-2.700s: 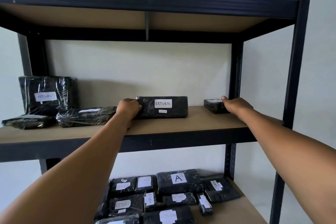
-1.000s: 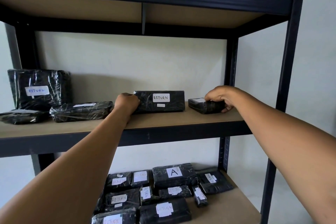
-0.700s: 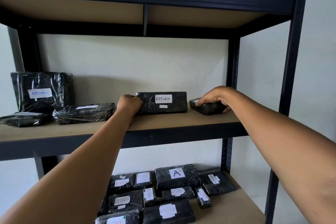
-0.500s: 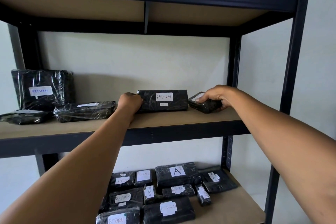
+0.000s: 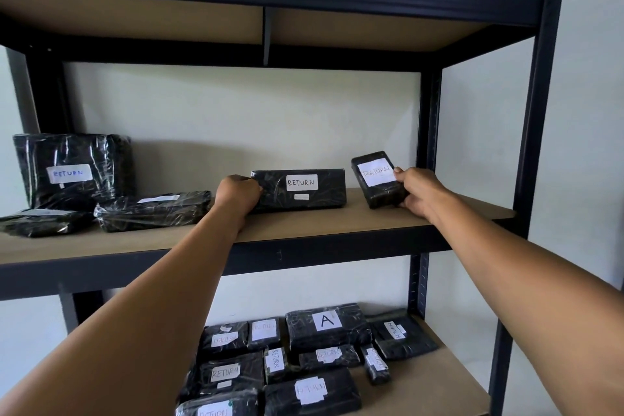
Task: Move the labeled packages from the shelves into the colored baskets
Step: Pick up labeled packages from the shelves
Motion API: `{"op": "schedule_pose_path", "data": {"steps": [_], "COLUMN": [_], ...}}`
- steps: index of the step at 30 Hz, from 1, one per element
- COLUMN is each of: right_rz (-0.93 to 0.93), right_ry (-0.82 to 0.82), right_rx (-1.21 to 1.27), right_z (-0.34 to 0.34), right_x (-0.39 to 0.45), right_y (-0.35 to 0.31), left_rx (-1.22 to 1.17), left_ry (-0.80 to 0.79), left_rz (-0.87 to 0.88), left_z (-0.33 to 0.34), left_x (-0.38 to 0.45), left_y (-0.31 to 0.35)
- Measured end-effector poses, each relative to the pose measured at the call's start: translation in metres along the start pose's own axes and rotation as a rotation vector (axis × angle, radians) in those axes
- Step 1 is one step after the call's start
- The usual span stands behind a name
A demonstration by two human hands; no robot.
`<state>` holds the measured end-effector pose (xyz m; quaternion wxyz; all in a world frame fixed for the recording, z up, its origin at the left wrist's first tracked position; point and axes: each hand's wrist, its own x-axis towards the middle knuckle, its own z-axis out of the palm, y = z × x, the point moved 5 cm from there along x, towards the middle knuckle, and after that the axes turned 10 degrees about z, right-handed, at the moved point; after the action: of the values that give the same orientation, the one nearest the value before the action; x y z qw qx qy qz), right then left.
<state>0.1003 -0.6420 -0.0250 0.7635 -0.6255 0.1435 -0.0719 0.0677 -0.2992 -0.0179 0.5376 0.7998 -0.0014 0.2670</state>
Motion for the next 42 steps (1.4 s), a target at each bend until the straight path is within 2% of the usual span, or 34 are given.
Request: {"op": "schedule_pose_path", "data": {"steps": [6,12,18,23,29,36,42], "right_rz": [-0.057,-0.037,-0.118,-0.157,-0.256,-0.176,-0.157], "right_ry": [-0.069,-0.224,-0.179,-0.222,-0.207,-0.284,-0.315], "right_rx": [-0.137,-0.157,-0.179,-0.245,-0.134,0.017,0.025], "right_z": [-0.006,-0.022,-0.016,-0.002,0.004,0.005,0.006], "right_x": [0.006,0.0,-0.003,-0.011,-0.013,-0.008,-0.009], "right_y": [-0.002,-0.003,-0.002,-0.005,-0.009,-0.003,-0.002], "left_rx": [-0.002,0.127,0.109,0.089,0.099,0.116,0.201], "left_ry": [-0.015,-0.019,0.02,0.015,0.015,-0.015,-0.05], "left_rz": [0.014,0.021,0.02,0.027,0.029,0.048,0.086], "left_z": [0.001,0.0,0.001,0.001,0.0,0.002,0.002], "left_x": [0.004,0.006,0.001,0.0,0.002,0.004,0.006], "left_y": [-0.002,-0.002,0.001,0.001,-0.001,-0.001,0.0]}}
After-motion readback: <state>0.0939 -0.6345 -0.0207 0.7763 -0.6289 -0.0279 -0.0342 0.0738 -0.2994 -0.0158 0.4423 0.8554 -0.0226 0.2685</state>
